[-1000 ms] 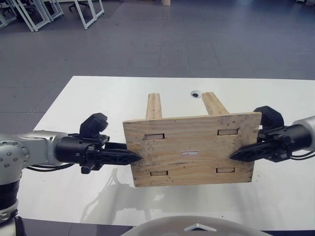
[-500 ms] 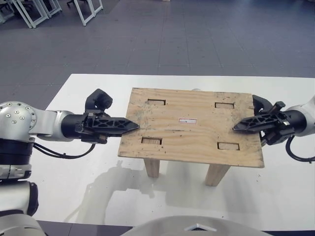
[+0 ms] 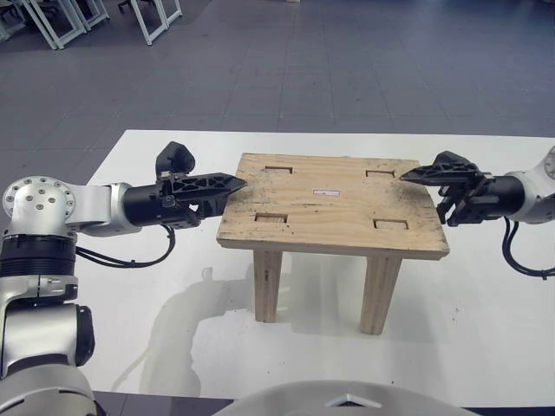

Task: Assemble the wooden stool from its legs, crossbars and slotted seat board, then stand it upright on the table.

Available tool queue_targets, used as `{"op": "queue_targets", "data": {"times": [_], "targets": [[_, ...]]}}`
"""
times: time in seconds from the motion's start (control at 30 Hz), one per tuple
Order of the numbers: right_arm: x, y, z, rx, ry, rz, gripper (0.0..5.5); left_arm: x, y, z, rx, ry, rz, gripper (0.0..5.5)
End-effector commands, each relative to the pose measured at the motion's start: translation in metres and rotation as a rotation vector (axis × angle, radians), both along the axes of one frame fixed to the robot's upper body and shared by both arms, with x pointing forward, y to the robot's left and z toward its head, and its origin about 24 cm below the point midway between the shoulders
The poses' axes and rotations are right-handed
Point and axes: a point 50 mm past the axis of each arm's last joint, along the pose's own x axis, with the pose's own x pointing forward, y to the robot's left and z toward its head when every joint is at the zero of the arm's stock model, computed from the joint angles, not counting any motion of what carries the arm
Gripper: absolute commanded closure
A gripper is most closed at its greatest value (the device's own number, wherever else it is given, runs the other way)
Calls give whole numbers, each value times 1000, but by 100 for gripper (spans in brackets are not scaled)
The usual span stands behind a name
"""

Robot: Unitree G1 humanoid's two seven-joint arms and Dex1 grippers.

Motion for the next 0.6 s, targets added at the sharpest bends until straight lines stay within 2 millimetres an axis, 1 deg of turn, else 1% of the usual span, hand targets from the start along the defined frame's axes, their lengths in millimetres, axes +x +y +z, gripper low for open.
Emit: {"op": "queue_targets", "data": {"times": [0.03, 0.23, 0.3, 0.37, 0.43, 0.47, 0.5, 0.53, 0.6], "targets": [[-1, -10, 1, -34, -22, -35, 170, -3, 11, 9, 24, -18, 16, 159], [-3, -30, -1, -76, -43, -116, 170, -5, 31, 14, 63, -30, 97, 159], [-5, -36, -1, -88, -50, -136, 170, -7, 37, 12, 102, -25, 122, 159], [-6, -44, 0, -114, -74, -167, 170, -8, 46, 5, 155, -21, 178, 159], [-2, -52, 6, -77, -193, -234, 170, 3, 53, -1, 260, -136, 298, 159], [1, -56, 7, -71, -299, -272, 170, 12, 55, -3, 375, -280, 391, 159], [2, -60, 8, -79, -361, -303, 170, 18, 55, -5, 463, -372, 450, 159], [4, -63, 8, -80, -405, -334, 170, 21, 54, -6, 507, -415, 480, 159], [9, -65, 11, -30, -470, -397, 170, 29, 52, -6, 542, -501, 584, 159]]}}
